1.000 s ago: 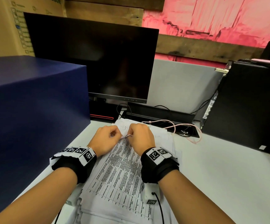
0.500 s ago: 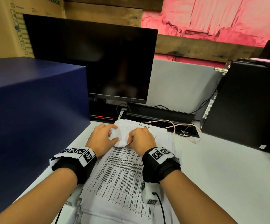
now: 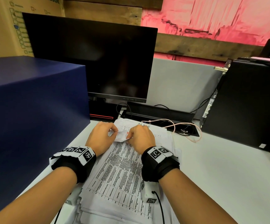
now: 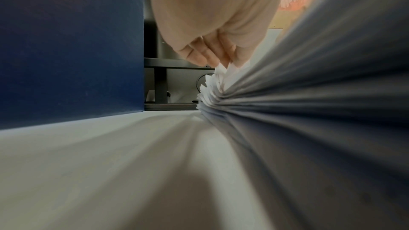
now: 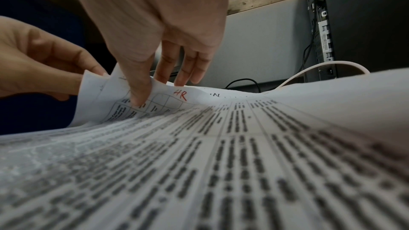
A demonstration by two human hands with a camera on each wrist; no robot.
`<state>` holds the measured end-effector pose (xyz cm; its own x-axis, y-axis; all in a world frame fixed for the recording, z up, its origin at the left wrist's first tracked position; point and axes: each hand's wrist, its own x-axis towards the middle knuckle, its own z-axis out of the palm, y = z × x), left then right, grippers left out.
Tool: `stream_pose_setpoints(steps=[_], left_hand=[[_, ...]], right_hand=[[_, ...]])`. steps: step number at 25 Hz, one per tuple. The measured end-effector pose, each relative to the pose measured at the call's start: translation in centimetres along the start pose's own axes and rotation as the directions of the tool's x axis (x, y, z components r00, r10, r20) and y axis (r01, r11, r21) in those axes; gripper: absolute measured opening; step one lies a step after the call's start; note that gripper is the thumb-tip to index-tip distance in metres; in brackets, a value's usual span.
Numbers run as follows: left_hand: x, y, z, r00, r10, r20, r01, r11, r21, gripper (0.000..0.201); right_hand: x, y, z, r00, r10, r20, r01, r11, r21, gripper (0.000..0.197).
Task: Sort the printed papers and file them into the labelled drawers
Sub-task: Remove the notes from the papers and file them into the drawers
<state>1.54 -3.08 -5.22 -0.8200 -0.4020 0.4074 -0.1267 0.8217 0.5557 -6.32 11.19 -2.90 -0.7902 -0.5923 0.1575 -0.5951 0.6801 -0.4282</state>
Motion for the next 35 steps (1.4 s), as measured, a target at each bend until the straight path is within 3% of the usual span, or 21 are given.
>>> stream_pose_setpoints(steps=[3,6,7,10,13,18,23,26,28,30,33,35], left_hand=[[-0.3,0.4,-0.2,0.999,-0.029,0.041,0.035,0.987,-0.156,0.017],[-0.5,1.0,-0.3,0.997,-0.019,0.069,0.035,0.97,-0.239,0.012],[-0.5,1.1,-0.3,0.997,-0.001,0.081,0.021,0.969,-0.246,0.02],[-0.6,1.2,-0.3,0.991,0.022,0.135,0.017,0.961,-0.277,0.052],[-0.8,1.5,-0.6,0.98,0.048,0.191,0.022,0.937,-0.349,0.048],[-1.5,1.4,-1.2,0.984,0.001,0.179,0.032,0.983,-0.18,0.005],[-2.4,1.7,-2.9,0.952,-0.152,0.265,0.162,0.987,-0.017,0.021],[-2.1,2.8,-4.9,0.967,-0.19,0.17,0.19,0.982,0.013,0.023],[-1.9,3.7,-6.1,0.96,-0.277,0.04,0.279,0.947,-0.155,0.013],[-2.0,5.0,-7.0,0.929,-0.364,-0.07,0.312,0.868,-0.386,0.019],[-3.1,7.6,-7.8,0.939,-0.305,-0.16,0.172,0.817,-0.551,0.019],[-4.1,9.3,-8.2,0.953,-0.19,-0.235,0.031,0.835,-0.549,0.018]], right_hand=[[-0.2,-0.1,0.1,0.999,-0.007,-0.039,0.008,1.0,0.021,0.006],[0.0,0.3,0.2,0.997,-0.007,-0.082,0.013,0.997,0.074,0.028],[0.1,0.3,0.2,0.997,-0.007,-0.077,0.012,0.998,0.062,0.028],[0.4,0.2,0.3,0.995,-0.03,-0.091,0.027,0.999,-0.027,0.011],[0.3,0.2,0.3,0.988,-0.055,-0.146,0.04,0.994,-0.102,0.006],[0.0,-0.2,-0.3,0.976,-0.095,-0.197,0.067,0.987,-0.143,0.016],[-0.7,0.2,-2.3,0.968,-0.077,-0.238,0.084,0.996,0.022,0.033],[-1.0,1.7,-4.2,0.966,0.082,-0.244,-0.035,0.981,0.19,0.055],[-1.5,3.2,-5.7,0.94,0.211,-0.268,-0.129,0.947,0.294,0.075],[-2.2,4.3,-6.8,0.947,0.265,-0.184,-0.17,0.895,0.414,0.095],[-3.8,3.8,-7.6,0.972,0.228,0.054,-0.202,0.696,0.689,0.1],[-4.3,3.0,-8.3,0.977,0.204,0.066,-0.172,0.563,0.808,0.088]])
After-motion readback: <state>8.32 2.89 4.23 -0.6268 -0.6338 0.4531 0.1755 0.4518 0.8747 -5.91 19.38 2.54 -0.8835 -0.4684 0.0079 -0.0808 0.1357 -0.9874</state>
